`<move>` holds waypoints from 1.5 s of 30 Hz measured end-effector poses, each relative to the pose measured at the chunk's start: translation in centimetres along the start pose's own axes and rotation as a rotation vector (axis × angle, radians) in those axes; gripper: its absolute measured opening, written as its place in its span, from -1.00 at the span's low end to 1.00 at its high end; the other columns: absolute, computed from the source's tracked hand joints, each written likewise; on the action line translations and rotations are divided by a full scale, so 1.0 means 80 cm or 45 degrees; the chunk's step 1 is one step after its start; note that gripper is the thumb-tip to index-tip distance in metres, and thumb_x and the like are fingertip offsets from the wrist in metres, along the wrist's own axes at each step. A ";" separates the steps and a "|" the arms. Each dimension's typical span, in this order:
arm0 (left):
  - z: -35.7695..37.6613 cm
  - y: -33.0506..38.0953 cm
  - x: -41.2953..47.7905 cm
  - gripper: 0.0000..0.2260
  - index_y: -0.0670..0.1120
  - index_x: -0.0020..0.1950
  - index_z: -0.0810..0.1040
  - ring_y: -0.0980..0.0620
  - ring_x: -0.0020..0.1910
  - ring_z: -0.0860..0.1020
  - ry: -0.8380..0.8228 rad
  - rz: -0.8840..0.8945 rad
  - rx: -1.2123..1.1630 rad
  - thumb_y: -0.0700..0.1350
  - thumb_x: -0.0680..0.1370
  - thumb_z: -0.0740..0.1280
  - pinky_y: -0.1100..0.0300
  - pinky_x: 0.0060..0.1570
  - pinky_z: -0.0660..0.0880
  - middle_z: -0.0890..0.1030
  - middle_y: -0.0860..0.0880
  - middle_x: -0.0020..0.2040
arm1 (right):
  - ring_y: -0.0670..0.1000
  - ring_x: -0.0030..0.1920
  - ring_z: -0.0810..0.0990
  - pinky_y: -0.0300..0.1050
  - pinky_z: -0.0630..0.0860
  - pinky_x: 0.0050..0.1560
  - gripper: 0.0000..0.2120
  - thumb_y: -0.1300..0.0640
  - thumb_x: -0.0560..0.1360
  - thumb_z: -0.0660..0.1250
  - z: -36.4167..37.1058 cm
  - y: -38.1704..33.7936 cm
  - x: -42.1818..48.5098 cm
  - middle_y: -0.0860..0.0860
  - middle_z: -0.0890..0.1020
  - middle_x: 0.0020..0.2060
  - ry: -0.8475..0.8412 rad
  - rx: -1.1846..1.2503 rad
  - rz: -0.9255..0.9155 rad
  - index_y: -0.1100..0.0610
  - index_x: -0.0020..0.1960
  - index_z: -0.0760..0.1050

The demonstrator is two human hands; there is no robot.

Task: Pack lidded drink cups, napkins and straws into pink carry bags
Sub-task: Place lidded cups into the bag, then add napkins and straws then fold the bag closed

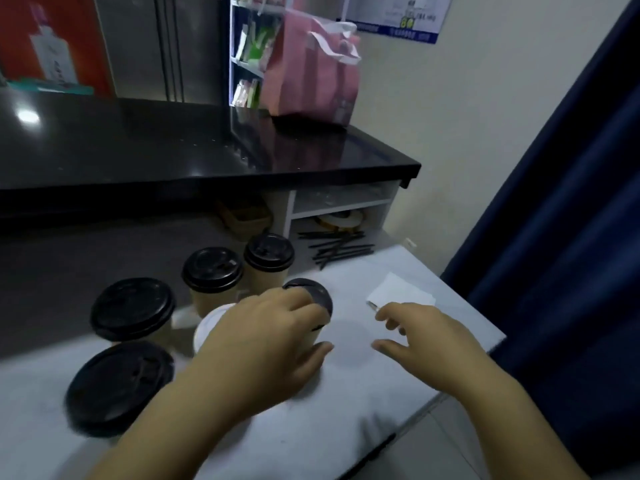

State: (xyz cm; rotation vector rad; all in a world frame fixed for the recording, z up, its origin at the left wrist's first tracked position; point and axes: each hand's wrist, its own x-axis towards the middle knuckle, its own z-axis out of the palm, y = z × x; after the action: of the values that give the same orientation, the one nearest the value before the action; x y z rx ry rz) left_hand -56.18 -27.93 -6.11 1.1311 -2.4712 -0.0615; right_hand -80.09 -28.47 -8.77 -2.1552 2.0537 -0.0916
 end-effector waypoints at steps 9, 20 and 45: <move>0.130 0.040 0.151 -0.73 0.11 0.20 0.43 0.07 0.10 0.44 -0.124 0.014 -0.227 0.13 0.54 0.16 0.12 -0.01 0.45 0.48 0.13 0.12 | -0.11 0.03 0.52 -0.18 0.41 -0.17 -0.64 -0.18 0.50 0.26 0.032 0.154 0.071 -0.17 0.54 0.09 0.004 0.049 0.303 -0.10 0.25 0.38; 0.288 0.047 0.226 -0.67 0.00 0.33 0.38 -0.01 0.21 0.33 -0.234 -0.541 -0.335 0.00 0.58 0.16 0.17 0.15 0.35 0.38 0.04 0.27 | 0.00 0.02 0.50 -0.07 0.50 -0.04 -0.52 -0.18 0.49 0.27 0.081 0.270 0.168 -0.01 0.43 0.15 -0.059 0.336 0.220 0.08 0.29 0.39; 0.322 0.051 0.241 -0.90 0.04 -0.19 0.48 0.15 -0.26 0.47 0.209 -1.225 -0.448 -0.12 0.46 0.37 0.24 -0.29 0.38 0.52 0.12 -0.23 | -0.06 -0.01 0.53 0.00 0.55 0.00 -0.80 -0.04 0.47 0.37 0.083 0.302 0.248 -0.12 0.51 0.03 -0.049 0.676 -0.113 -0.06 0.06 0.48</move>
State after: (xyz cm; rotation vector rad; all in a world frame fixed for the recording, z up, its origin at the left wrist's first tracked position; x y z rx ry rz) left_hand -80.39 -42.70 -21.88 1.9237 -1.4911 -0.6158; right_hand -101.79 -48.76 -20.52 -1.8893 1.6662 -0.5350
